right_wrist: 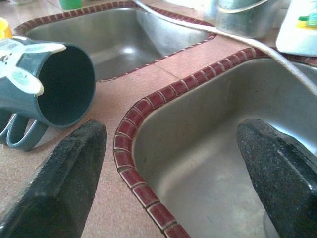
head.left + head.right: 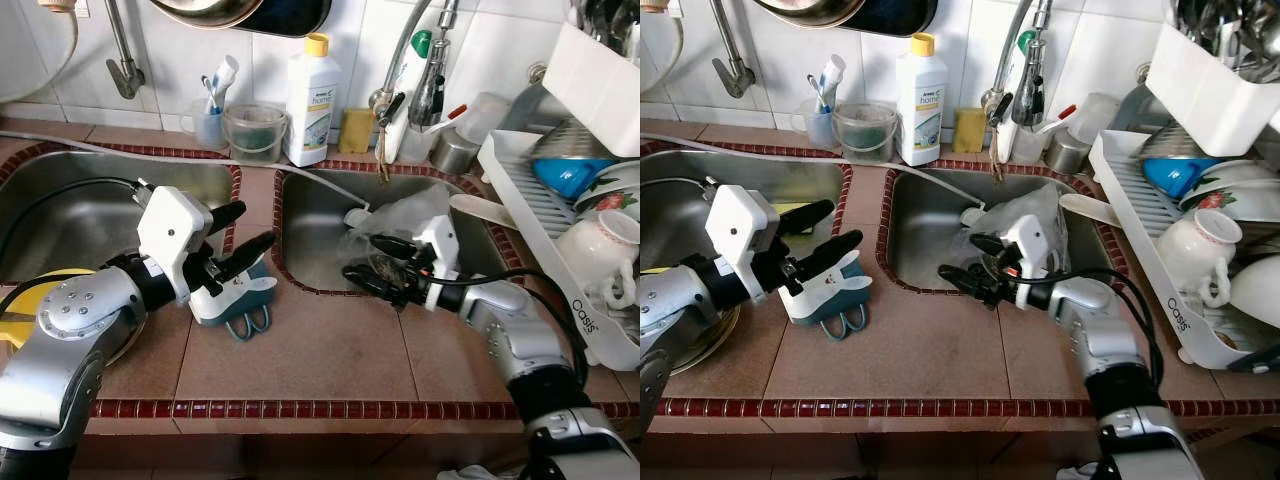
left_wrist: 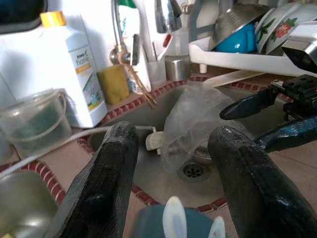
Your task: Kitchen organization
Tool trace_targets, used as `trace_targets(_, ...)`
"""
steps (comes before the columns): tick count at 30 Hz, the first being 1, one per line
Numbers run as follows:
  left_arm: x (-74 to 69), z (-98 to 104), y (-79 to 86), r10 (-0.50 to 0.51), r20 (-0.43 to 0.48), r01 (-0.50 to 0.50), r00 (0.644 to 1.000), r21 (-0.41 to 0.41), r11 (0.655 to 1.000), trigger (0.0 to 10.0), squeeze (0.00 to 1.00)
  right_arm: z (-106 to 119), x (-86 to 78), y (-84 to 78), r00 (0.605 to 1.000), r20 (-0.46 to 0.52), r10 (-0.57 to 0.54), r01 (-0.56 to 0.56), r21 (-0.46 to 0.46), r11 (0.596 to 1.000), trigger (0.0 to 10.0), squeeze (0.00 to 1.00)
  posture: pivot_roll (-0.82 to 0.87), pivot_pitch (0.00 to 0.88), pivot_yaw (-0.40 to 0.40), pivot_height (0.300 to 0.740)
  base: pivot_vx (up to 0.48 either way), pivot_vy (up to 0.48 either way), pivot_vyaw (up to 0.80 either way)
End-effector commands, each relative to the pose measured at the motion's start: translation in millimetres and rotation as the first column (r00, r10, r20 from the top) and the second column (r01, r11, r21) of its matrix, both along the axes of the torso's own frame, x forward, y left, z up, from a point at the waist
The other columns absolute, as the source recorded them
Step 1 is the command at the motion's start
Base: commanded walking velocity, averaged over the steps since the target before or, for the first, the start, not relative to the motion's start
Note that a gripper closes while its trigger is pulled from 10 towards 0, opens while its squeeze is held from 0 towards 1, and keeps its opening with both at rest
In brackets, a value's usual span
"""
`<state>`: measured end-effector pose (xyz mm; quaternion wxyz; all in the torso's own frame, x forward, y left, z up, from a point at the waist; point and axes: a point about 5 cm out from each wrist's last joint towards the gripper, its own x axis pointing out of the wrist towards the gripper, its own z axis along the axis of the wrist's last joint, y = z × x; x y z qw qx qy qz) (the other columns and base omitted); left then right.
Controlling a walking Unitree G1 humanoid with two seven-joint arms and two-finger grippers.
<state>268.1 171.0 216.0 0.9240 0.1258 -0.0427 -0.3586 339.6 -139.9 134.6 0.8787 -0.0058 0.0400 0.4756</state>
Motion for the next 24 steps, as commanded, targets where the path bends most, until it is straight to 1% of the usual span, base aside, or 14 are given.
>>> trace_targets(1, -2.2, 2, -2.6, 0.007, 0.009, -0.007, 1.0, -0.014, 1.0, 10.0, 0.0, 1, 2.1, 4.3, 1.0, 0.011, 0.026, -0.026, -0.011, 1.0, 10.0, 0.0, 0.12, 0.106, -0.114, 0.74, 0.0, 0.0, 0.0)
trace_targets(3, -2.2, 2, -3.5, 0.009, 0.011, -0.009, 1.0, -0.02, 1.0, 10.0, 0.0, 1, 2.2, 7.3, 0.999, 0.013, 0.039, -0.039, -0.008, 0.999, 10.0, 0.0, 0.12, 0.104, -0.117, 0.74, 0.0, 0.0, 0.0)
trace_targets(4, -3.0, 3, -6.9, 0.008, 0.011, -0.007, 1.0, -0.032, 0.999, 10.0, 0.0, 4, 3.3, 14.5, 0.998, 0.029, 0.063, -0.063, 0.01, 0.998, 10.0, 0.0, 0.12, 0.104, -0.119, 0.74, 0.0, 0.0, 0.0)
trace_targets(6, -3.8, 3, -9.0, 0.007, 0.011, -0.007, 1.0, -0.037, 0.999, 10.0, 0.0, 7, 4.5, 18.1, 0.996, 0.048, 0.076, -0.077, 0.019, 0.997, 10.0, 0.0, 0.12, 0.101, -0.122, 0.74, 0.0, 0.0, 0.0)
trace_targets(8, -4.1, 2, -10.4, 0.005, 0.005, -0.005, 1.0, -0.048, 0.999, 10.0, 0.0, 8, 4.9, 20.8, 0.993, 0.078, 0.091, -0.091, -0.002, 0.996, 10.0, 0.0, 0.13, 0.101, -0.124, 0.74, 0.0, 0.0, 0.0)
trace_targets(10, -4.2, 2, -11.3, 0.006, 0.007, -0.005, 1.0, -0.052, 0.999, 10.0, 0.0, 10, 5.8, 22.3, 0.992, 0.083, 0.095, -0.095, -0.004, 0.996, 10.0, 0.0, 0.13, 0.097, -0.129, 0.74, 0.0, 0.0, 0.0)
trace_targets(17, -4.3, 3, -14.8, 0.01, 0.01, -0.009, 1.0, -0.07, 0.997, 10.0, 0.0, 11, 6.9, 22.9, 0.987, 0.103, 0.123, -0.121, -0.023, 0.992, 10.0, 0.0, 0.13, 0.089, -0.137, 0.74, 0.0, 0.0, 0.78)
trace_targets(24, -4.8, 3, -18.3, 0.006, 0.013, -0.005, 1.0, -0.086, 0.996, 10.0, 0.0, 7, 4.9, 22.3, 0.983, 0.085, 0.16, -0.158, -0.036, 0.987, 10.0, 0.0, 0.13, 0.082, -0.14, 0.74, 0.0, 0.0, 0.8)
